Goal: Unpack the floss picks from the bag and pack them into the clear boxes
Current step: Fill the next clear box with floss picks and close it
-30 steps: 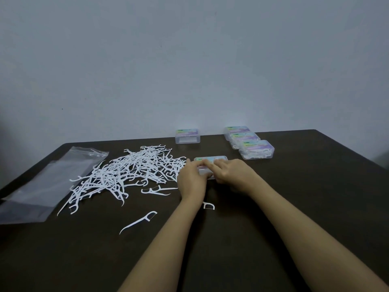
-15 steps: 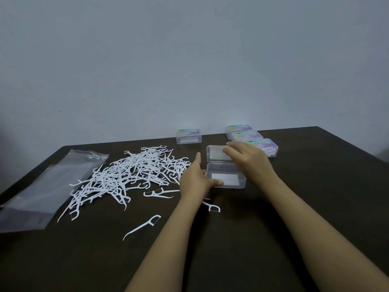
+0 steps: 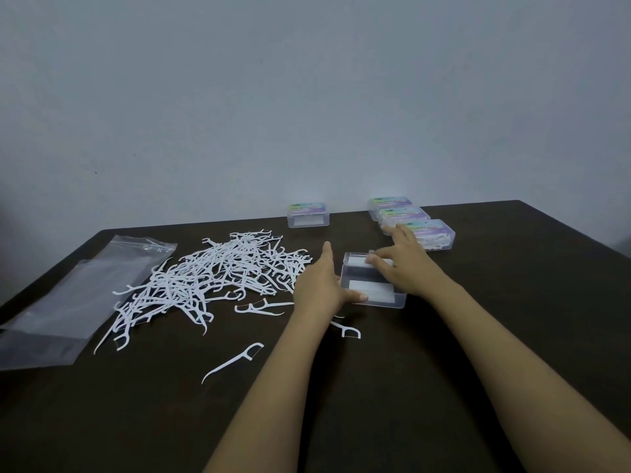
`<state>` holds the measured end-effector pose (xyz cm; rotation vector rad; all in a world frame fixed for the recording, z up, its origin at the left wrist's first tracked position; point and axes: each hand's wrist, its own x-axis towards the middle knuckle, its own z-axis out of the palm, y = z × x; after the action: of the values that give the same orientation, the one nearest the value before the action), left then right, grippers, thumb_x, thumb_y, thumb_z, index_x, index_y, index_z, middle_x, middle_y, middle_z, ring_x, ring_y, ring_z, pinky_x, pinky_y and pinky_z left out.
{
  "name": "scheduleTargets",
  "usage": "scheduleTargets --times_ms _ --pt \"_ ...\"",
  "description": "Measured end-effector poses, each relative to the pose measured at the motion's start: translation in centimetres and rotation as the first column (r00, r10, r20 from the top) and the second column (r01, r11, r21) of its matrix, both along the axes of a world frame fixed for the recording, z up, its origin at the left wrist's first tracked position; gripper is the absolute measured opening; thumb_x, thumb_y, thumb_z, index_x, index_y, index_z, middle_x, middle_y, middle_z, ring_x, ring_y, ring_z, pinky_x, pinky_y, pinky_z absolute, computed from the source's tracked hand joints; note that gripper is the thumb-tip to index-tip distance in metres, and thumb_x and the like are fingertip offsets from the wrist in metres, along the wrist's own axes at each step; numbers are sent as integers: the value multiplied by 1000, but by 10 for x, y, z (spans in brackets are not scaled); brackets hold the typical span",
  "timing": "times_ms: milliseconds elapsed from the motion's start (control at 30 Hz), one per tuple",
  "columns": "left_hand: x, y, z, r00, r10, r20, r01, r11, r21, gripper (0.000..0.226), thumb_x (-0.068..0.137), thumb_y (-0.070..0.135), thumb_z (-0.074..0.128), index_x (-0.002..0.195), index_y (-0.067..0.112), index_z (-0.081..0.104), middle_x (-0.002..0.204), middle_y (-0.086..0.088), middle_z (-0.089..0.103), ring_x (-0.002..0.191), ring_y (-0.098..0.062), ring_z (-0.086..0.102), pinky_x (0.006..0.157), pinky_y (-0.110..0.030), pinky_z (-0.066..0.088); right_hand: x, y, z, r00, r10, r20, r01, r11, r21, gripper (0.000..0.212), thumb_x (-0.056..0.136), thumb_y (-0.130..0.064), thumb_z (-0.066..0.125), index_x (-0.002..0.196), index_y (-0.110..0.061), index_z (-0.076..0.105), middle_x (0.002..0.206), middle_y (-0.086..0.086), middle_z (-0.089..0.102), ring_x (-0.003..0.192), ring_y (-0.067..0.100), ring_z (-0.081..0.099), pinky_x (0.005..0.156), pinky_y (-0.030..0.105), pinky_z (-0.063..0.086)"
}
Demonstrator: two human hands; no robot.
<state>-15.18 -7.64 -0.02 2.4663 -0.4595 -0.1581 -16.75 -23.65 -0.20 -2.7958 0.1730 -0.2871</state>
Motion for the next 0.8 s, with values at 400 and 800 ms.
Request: scheduleTargets --times_ms 400,800 --pt "6 26 17 995 3 -102 -31 959 -282 89 65 23 83 141 18 38 125 -10 59 111 -20 58 92 -33 46 -13 10 12 962 22 271 3 996 -91 34 94 -35 47 124 -24 58 147 3 31 136 19 22 112 38 20" --pt "23 61 8 906 412 103 -421 903 92 53 73 44 74 118 21 58 129 -5 54 130 -27 35 101 -40 32 -29 62 11 898 437 40 -407 862 -301 46 72 -66 58 96 -27 65 155 -3 12 141 17 -20 113 40 -11"
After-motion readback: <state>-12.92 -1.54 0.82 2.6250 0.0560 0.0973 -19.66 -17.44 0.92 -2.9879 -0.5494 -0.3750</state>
